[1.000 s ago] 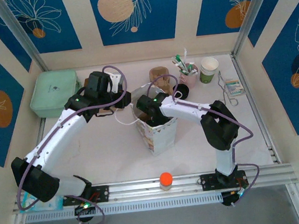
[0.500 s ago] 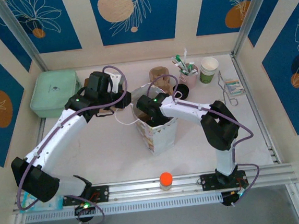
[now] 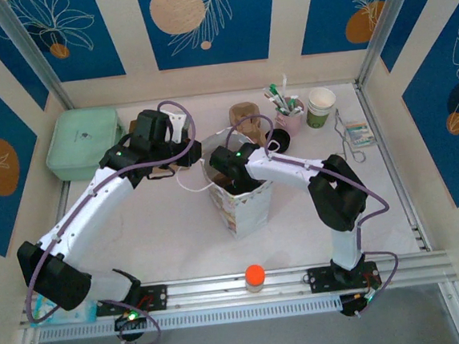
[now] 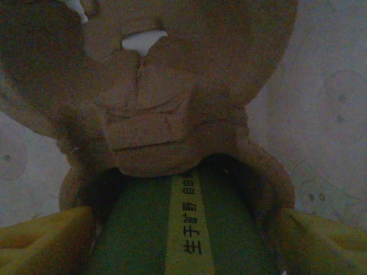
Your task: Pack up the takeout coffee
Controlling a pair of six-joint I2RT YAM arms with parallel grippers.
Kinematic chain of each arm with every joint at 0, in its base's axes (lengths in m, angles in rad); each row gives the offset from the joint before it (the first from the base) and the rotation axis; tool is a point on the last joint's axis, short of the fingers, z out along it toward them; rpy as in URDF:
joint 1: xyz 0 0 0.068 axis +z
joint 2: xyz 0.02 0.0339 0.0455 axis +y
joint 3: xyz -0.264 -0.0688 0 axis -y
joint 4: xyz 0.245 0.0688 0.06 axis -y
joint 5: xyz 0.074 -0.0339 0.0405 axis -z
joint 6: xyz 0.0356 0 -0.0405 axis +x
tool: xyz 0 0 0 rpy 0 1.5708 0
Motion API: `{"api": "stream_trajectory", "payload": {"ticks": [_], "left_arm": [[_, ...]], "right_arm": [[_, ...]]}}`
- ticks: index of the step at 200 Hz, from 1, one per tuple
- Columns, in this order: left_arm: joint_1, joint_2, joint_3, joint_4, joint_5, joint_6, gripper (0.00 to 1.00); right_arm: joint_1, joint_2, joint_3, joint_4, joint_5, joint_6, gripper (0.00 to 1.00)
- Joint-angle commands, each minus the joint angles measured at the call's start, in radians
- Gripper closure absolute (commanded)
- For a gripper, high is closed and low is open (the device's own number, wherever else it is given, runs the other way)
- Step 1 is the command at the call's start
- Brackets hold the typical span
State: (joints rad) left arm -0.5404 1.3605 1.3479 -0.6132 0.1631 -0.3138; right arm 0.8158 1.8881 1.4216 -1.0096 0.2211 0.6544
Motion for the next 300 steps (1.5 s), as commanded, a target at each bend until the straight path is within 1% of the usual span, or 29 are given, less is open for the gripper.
{"api": "stream_trajectory", "payload": {"ticks": [1,94,107,113,121,129,137,165,169,257,300], "left_arm": [[-0.011,-0.017,0.017,-0.019,-0.019,-0.004,0.72],[-0.015,-0.023,0.016,-0.015,-0.025,-0.005,0.72],[-0.015,-0.022,0.016,-0.016,-0.026,-0.004,0.72],[-0.015,-0.022,0.017,-0.016,-0.025,-0.004,0.72],[-0.014,-0.023,0.017,-0.016,-0.026,-0.002,0.72],[-0.014,-0.023,0.018,-0.016,-0.025,-0.003,0.72],[-0.015,-0.022,0.017,-0.016,-0.025,-0.003,0.72],[-0.015,-0.023,0.017,-0.017,-0.028,-0.001,0.72],[-0.014,-0.023,0.017,-0.017,-0.028,-0.001,0.72],[-0.016,-0.033,0.014,-0.02,-0.033,-0.003,0.72],[-0.018,-0.035,0.006,-0.02,-0.034,-0.006,0.72]], "right_arm": [[-0.01,0.074,-0.066,0.064,0.019,-0.011,0.49],[-0.003,0.093,-0.068,0.074,0.037,-0.03,0.47],[-0.002,0.095,-0.067,0.075,0.037,-0.03,0.45],[-0.002,0.095,-0.067,0.077,0.035,-0.03,0.42],[0.0,0.094,-0.07,0.079,0.035,-0.03,0.35],[0.001,0.093,-0.072,0.083,0.035,-0.03,0.25],[0.002,0.091,-0.075,0.085,0.034,-0.029,0.19],[0.004,0.085,-0.081,0.091,0.035,-0.027,0.05],[0.005,0.083,-0.082,0.091,0.035,-0.027,0.0],[0.012,0.066,-0.095,0.094,0.057,-0.01,0.01],[0.017,0.079,-0.128,0.144,0.057,0.011,0.01]]}}
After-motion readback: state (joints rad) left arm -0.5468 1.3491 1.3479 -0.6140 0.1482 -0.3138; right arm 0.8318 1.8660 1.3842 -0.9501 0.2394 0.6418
